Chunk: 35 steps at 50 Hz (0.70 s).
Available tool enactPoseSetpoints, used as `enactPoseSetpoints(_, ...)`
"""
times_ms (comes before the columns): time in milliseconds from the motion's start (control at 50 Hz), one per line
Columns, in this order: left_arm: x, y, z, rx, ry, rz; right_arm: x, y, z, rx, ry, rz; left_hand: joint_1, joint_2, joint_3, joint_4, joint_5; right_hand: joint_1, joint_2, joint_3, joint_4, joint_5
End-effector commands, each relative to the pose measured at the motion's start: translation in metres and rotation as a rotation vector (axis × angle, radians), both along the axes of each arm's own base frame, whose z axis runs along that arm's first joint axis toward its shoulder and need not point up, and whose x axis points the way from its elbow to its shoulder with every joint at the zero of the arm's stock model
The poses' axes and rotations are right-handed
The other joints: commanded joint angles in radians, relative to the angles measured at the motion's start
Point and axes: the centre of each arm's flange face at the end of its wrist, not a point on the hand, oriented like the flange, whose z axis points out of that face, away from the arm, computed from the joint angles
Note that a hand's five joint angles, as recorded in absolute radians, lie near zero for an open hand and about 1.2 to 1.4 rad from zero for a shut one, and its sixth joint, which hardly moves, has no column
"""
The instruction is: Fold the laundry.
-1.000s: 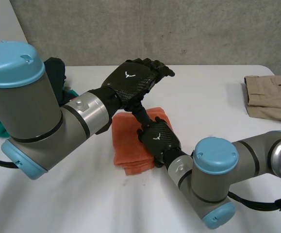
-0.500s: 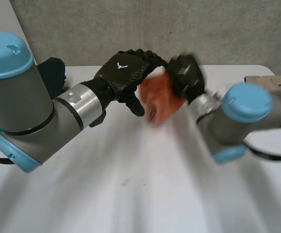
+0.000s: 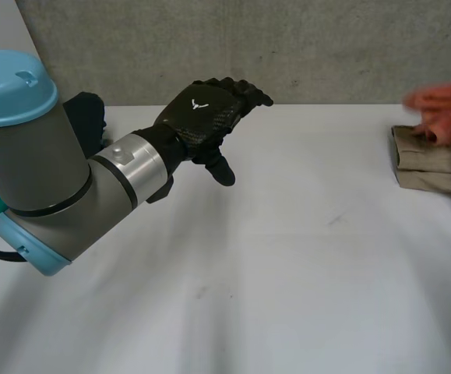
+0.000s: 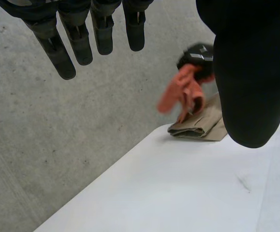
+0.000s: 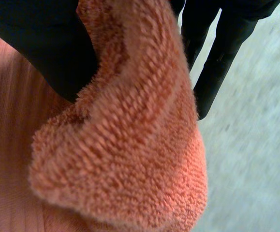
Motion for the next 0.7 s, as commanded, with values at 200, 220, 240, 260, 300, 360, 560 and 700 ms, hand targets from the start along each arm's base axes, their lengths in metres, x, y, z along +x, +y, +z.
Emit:
enactPoseSetpoints(200, -0.003, 0.006, -0.003, 0.008, -0.006, -0.002, -0.073, 0.026, -0.067, 0.192, 0.029, 0.067, 0.051, 0.055, 0.057, 0.05, 0.049, 0.378, 0.247, 0.235, 0.194, 0.283)
enactPoseSetpoints(220, -0.003, 0.007, -0.003, 0.008, -0.006, -0.005, -0.075, 0.029, -0.066, 0.194, 0.033, 0.082, 0.051, 0.055, 0.057, 0.05, 0.049, 0.378, 0.247, 0.235, 0.194, 0.283)
enactPoseSetpoints(240, -0.004, 0.007, -0.003, 0.008, -0.006, -0.007, -0.076, 0.03, -0.065, 0.195, 0.035, 0.086, 0.051, 0.055, 0.057, 0.05, 0.049, 0.378, 0.247, 0.235, 0.194, 0.283)
enactPoseSetpoints(260, -0.004, 0.008, -0.004, 0.009, -0.007, -0.009, -0.076, 0.031, -0.065, 0.197, 0.036, 0.091, 0.051, 0.055, 0.057, 0.05, 0.049, 0.378, 0.247, 0.235, 0.194, 0.283)
enactPoseSetpoints(300, -0.004, 0.008, -0.004, 0.013, -0.008, -0.009, -0.078, 0.033, -0.062, 0.2, 0.033, 0.084, 0.051, 0.055, 0.057, 0.05, 0.049, 0.344, 0.213, 0.201, 0.16, 0.25)
enactPoseSetpoints(360, -0.006, 0.012, -0.004, 0.013, -0.008, -0.019, -0.08, 0.036, -0.056, 0.207, 0.023, 0.067, 0.051, 0.055, 0.057, 0.05, 0.049, -0.771, -0.902, -0.914, -0.955, -0.865)
enactPoseSetpoints(560, -0.011, 0.023, 0.001, 0.012, 0.007, -0.045, -0.13, 0.057, 0.001, 0.276, -0.072, -0.222, 0.051, 0.055, 0.057, 0.05, 0.049, -0.844, -0.975, -0.987, -1.028, -0.938)
enactPoseSetpoints(700, -0.012, 0.03, 0.012, 0.015, 0.043, -0.061, -0.155, 0.078, 0.067, 0.245, -0.004, -0.454, 0.051, 0.055, 0.057, 0.05, 0.049, -0.844, -0.975, -0.987, -1.028, -0.938)
